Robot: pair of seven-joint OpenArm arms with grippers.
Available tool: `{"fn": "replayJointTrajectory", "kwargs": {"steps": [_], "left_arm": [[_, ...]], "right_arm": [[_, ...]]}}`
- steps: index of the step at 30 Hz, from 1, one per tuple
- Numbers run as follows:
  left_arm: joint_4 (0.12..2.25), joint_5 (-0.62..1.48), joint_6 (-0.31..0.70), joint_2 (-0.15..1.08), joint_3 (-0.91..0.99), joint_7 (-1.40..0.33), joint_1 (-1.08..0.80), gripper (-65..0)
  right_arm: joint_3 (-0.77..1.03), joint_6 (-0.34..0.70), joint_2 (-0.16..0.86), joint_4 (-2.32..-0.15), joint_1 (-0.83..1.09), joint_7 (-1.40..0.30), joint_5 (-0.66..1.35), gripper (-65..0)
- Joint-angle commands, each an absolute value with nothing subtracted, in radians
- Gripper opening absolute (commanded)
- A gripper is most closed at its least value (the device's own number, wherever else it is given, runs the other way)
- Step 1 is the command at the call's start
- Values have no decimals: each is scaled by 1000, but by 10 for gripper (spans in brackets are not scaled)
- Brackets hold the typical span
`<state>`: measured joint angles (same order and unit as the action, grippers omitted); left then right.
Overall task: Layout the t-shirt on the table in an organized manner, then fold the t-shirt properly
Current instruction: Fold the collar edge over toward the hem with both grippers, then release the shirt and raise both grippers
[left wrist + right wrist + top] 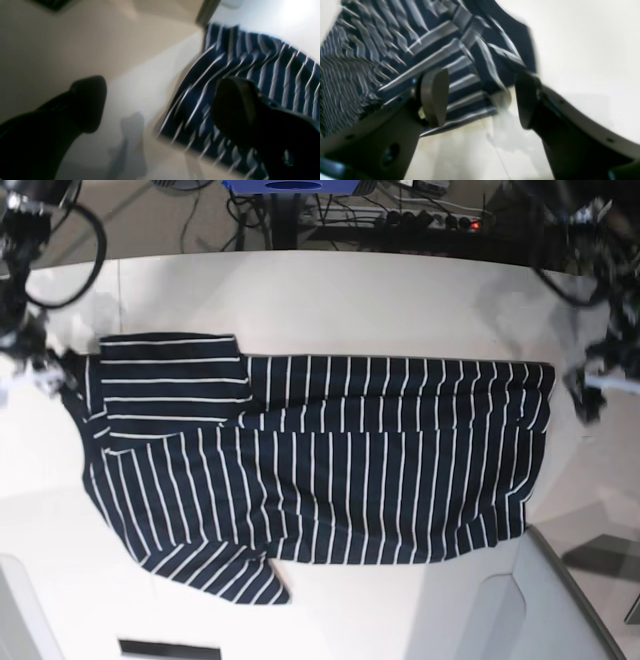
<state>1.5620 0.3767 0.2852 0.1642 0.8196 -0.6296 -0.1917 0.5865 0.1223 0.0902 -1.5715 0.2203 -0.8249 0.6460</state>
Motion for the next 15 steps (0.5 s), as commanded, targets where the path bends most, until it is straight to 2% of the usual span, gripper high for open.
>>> {"fn": "replayJointTrajectory", "kwargs": {"steps": [1,5,10,15], "left_arm": [[1583,420,300,179,817,-616,-234,0],[1590,441,410,179,799,-590,-378,0],[1587,441,463,171,802,-450,-476,0],[1583,440,463,171,809,-447,-483,0]], "right_arm": [[601,139,88,-1595,236,-812,661,-255],[599,262,68,-1590,283,-819,657,-258],[598,269,54,-1486,249,-812,654,-258],[596,274,84,-1316,189,-811,653,-258]]}}
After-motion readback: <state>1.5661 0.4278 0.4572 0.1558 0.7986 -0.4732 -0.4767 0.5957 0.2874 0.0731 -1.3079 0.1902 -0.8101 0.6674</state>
